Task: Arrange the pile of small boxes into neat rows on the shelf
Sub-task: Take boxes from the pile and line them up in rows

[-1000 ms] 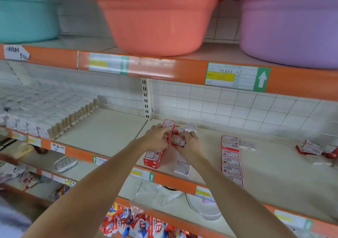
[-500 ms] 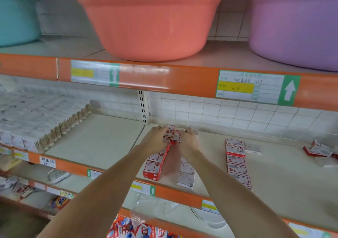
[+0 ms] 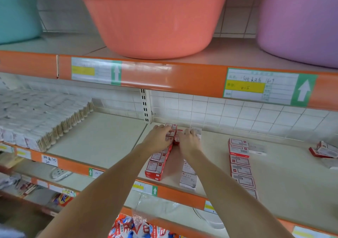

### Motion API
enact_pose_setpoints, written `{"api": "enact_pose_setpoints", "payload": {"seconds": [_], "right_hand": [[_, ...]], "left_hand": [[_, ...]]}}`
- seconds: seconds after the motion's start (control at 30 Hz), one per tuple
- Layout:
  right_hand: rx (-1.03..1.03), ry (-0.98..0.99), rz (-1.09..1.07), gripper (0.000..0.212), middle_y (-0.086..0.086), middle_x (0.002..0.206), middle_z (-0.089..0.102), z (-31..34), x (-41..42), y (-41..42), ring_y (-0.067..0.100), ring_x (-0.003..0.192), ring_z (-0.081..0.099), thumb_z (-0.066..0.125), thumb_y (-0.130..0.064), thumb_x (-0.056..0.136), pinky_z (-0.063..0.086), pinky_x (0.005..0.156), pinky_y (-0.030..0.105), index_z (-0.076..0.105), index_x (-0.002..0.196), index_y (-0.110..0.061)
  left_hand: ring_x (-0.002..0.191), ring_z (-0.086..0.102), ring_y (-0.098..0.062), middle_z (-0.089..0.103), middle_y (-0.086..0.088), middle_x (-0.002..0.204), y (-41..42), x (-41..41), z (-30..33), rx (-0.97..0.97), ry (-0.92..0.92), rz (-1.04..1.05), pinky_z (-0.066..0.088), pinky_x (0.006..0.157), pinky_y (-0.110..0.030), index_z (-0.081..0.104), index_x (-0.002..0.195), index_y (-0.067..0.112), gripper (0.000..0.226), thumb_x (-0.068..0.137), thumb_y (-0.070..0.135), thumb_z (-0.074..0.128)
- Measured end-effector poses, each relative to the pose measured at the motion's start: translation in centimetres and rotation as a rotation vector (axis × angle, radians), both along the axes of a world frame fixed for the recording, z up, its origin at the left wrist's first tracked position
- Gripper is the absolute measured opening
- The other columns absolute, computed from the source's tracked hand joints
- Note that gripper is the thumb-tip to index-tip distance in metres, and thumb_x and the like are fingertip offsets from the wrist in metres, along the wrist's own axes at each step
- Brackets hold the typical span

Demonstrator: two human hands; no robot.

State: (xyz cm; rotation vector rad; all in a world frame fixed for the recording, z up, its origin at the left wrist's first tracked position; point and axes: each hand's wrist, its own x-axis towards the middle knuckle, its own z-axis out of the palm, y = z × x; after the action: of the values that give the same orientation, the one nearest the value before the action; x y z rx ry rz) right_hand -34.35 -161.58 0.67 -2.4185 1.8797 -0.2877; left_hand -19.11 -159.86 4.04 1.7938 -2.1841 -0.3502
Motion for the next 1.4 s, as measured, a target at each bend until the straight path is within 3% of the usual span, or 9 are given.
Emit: {"api": "enact_pose_setpoints", "payload": {"seconds": [0.37,0.77,1.0,1.1,1.23,1.4], "right_hand": [[0.007,0.007,0.042,0.038,0.009,0.129,0.053,0.8,-1.8,1.3,0.03,0.124,0.041,0.046,0.001,0.087,0.037,0.103,0.036,0.058,0.122,-0.008],[0.125,0.039,-0.021,0.044,0.017,0.135,0.044,1.1,-0.4,1.3,0.034,0.124,0.042,0.055,-0.013,0.091,0.039,0.105,0.04,0.049,0.133,-0.007],[0.133,-0.356,-0.2,0.035,0.009,0.119,0.039,2.0,-0.2,1.3,0.027,0.104,0.047,0.068,-0.019,0.083,0.051,0.09,0.042,0.049,0.11,-0.01],[0.118,-0.497,-0.203,0.042,0.002,0.114,0.034,2.7,-0.3,1.2,0.023,0.093,0.053,0.071,-0.027,0.081,0.054,0.084,0.043,0.049,0.114,-0.014],[0.064,-0.532,-0.146,0.045,0.001,0.122,0.037,3.2,-0.5,1.0,0.017,0.093,0.052,0.068,-0.025,0.084,0.052,0.088,0.041,0.05,0.125,-0.018],[0.038,-0.53,-0.05,0.039,0.006,0.128,0.039,3.4,-0.1,0.5,0.021,0.102,0.054,0.058,-0.009,0.09,0.046,0.078,0.027,0.049,0.127,-0.017]], "left_hand": [[0.122,0.044,-0.025,0.055,-0.005,0.131,1.1,-0.7,0.4,-0.019,-0.03,-0.003,0.043,0.1,-0.041,0.052,0.135,0.017,0.046,0.09,0.02,0.057],[0.113,0.048,-0.025,0.058,-0.004,0.117,2.9,-0.1,0.2,-0.027,-0.032,0.052,0.045,0.094,-0.04,0.052,0.132,0.022,0.041,0.093,0.032,0.058],[0.117,0.047,-0.023,0.057,-0.004,0.124,3.7,0.5,0.6,-0.017,-0.008,0.058,0.044,0.098,-0.039,0.052,0.134,0.019,0.047,0.09,0.03,0.06],[0.116,0.048,-0.023,0.057,-0.005,0.12,3.7,0.7,0.9,-0.024,-0.01,0.072,0.043,0.101,-0.041,0.055,0.13,0.016,0.041,0.089,0.024,0.059],[0.118,0.049,-0.023,0.057,-0.005,0.12,3.2,0.9,1.0,-0.045,-0.013,0.105,0.037,0.111,-0.042,0.055,0.127,0.017,0.035,0.092,0.021,0.06],[0.121,0.046,-0.023,0.054,-0.005,0.128,2.4,1.1,1.3,-0.036,0.003,0.104,0.045,0.101,-0.041,0.053,0.129,0.017,0.038,0.093,0.025,0.061]]}}
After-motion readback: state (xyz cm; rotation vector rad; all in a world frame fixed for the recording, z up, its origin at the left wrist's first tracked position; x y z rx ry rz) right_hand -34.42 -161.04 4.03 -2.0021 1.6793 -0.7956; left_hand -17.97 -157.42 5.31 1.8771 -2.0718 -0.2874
